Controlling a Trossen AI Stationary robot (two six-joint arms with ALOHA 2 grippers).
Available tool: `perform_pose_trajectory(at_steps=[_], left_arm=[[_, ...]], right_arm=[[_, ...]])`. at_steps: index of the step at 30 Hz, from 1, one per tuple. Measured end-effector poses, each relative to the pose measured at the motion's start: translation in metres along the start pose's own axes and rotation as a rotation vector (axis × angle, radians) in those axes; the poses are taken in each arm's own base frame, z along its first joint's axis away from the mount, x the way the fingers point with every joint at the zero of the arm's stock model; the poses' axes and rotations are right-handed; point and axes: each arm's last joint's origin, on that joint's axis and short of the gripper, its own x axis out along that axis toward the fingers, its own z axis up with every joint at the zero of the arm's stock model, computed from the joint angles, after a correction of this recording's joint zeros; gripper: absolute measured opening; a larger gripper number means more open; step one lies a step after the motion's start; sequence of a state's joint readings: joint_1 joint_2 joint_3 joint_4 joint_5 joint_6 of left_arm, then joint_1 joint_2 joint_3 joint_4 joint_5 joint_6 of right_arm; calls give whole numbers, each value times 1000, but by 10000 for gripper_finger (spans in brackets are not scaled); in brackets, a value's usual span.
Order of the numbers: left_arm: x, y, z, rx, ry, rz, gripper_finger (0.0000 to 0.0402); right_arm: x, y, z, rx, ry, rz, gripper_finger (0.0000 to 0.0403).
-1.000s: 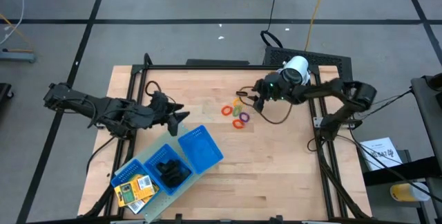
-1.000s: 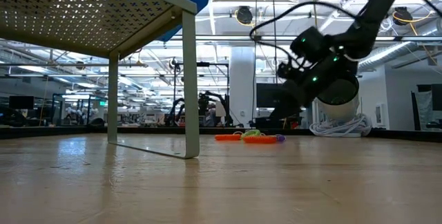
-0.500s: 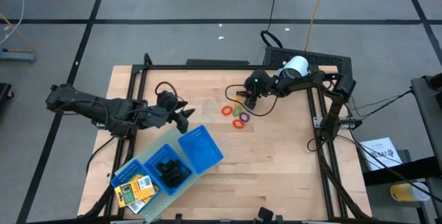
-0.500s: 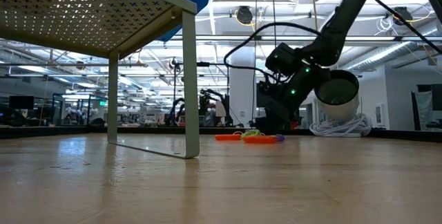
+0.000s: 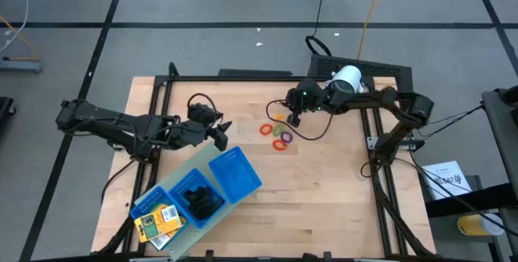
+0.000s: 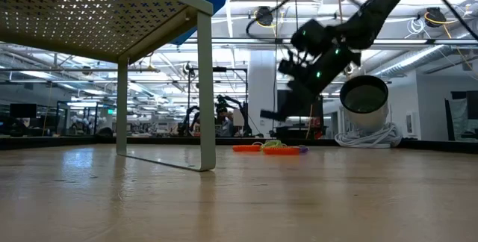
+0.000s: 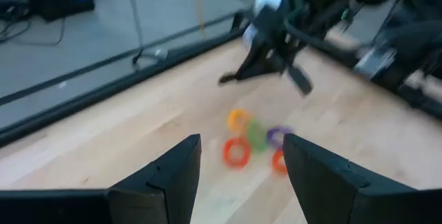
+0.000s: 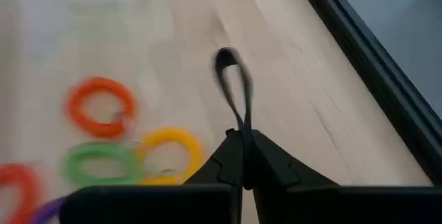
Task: Pick & Place Office Desk Supplies
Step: Put the black rubber band into the center blue basket on the shelf
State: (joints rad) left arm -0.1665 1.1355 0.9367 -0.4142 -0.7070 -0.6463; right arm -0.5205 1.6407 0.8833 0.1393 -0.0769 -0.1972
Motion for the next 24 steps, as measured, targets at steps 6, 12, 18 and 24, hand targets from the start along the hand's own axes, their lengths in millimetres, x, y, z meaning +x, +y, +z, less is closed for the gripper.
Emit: perform_pose_trajectory(at_steps=[6,12,18,24], left_arm=[[17,-20,1,90,-59,-84,214],[36,-38,-4,279,-112,-148,214],[55,-55,-9,392,-197,-174,214],[62,-65,-11,422,-235,-282,214]], right_arm=[[-42,30,31,-19,-148,65,5],[-76,76,49,-86,-266,194,5],[-93,117,58,-154,-390,312,4],[-100,132,63,-173,-464,352,4]])
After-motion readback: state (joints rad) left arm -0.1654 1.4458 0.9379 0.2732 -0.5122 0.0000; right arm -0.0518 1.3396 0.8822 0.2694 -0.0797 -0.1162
